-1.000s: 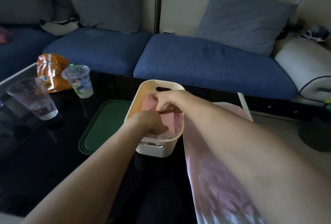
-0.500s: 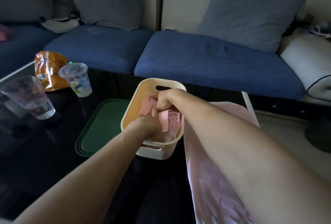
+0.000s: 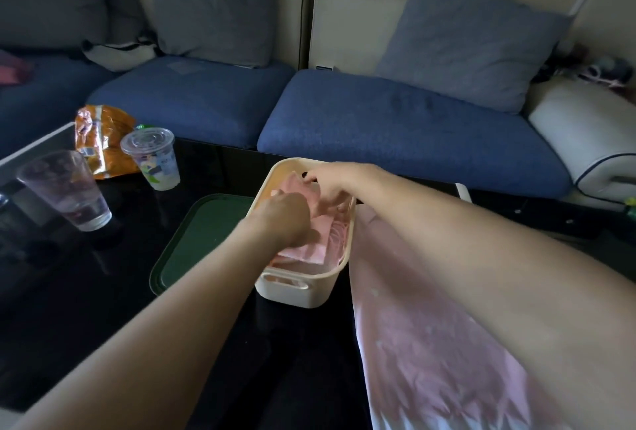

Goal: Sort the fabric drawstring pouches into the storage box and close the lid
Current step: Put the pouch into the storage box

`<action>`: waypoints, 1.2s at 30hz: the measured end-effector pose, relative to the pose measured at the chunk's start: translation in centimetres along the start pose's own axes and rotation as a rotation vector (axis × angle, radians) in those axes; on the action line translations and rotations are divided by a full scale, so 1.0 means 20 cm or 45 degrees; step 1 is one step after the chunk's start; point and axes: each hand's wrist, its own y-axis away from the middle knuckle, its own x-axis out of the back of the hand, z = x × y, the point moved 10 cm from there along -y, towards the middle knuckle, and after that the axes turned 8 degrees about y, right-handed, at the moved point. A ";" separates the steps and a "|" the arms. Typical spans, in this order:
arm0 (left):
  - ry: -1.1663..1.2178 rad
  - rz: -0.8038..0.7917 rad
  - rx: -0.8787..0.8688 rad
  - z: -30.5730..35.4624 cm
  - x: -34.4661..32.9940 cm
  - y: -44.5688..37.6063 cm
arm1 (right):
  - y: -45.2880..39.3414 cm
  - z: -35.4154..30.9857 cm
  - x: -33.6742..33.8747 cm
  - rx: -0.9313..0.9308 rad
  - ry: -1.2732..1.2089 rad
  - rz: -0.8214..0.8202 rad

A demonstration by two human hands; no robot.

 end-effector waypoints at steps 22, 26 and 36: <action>0.237 0.250 0.100 -0.15 -0.09 -0.07 | 0.22 -0.08 0.00 0.077 0.194 0.269; 0.246 0.533 0.007 -0.06 0.07 0.06 | 0.42 -0.05 0.03 0.193 0.020 0.418; 0.760 0.910 -0.586 0.37 -0.04 0.58 | 0.85 0.41 -0.09 -0.016 -0.537 0.802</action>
